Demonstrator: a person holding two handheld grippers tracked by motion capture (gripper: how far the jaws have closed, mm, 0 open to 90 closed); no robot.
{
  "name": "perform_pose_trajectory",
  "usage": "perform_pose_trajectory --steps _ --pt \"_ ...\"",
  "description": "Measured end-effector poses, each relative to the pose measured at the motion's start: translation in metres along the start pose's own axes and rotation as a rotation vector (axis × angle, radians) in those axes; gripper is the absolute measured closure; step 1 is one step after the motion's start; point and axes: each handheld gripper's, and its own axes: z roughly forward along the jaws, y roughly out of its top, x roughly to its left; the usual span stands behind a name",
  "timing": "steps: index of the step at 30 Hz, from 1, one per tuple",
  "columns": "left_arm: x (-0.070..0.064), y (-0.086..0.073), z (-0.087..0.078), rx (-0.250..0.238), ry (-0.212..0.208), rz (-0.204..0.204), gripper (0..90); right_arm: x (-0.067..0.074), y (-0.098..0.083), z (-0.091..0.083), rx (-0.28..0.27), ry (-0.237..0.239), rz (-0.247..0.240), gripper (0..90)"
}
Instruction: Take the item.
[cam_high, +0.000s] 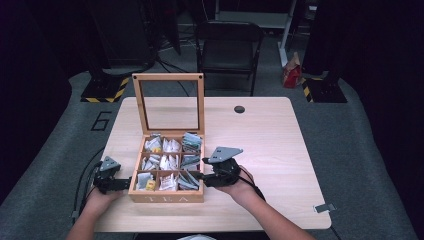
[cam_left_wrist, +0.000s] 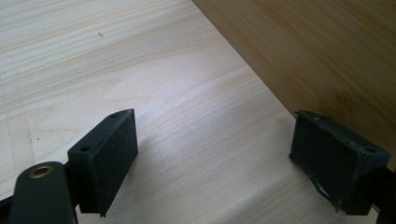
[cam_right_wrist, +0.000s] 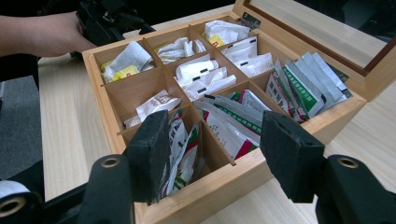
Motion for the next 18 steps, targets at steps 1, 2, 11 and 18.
perform_pose_trajectory --steps 1,2,11,18 --pt "0.000 0.000 0.000 0.000 0.000 0.000 14.5 0.001 0.000 0.001 0.001 -0.004 -0.001 42.8" --pt "0.000 0.000 0.000 0.000 0.000 0.000 14.5 0.001 -0.001 0.003 0.005 -0.002 -0.005 43.1" --pt "0.000 0.000 0.000 0.000 0.000 0.000 14.5 0.003 -0.007 0.015 0.026 0.014 0.006 49.0" --pt "0.000 0.000 0.000 0.000 0.000 0.000 14.5 0.005 -0.008 0.023 0.041 0.033 -0.005 54.2"
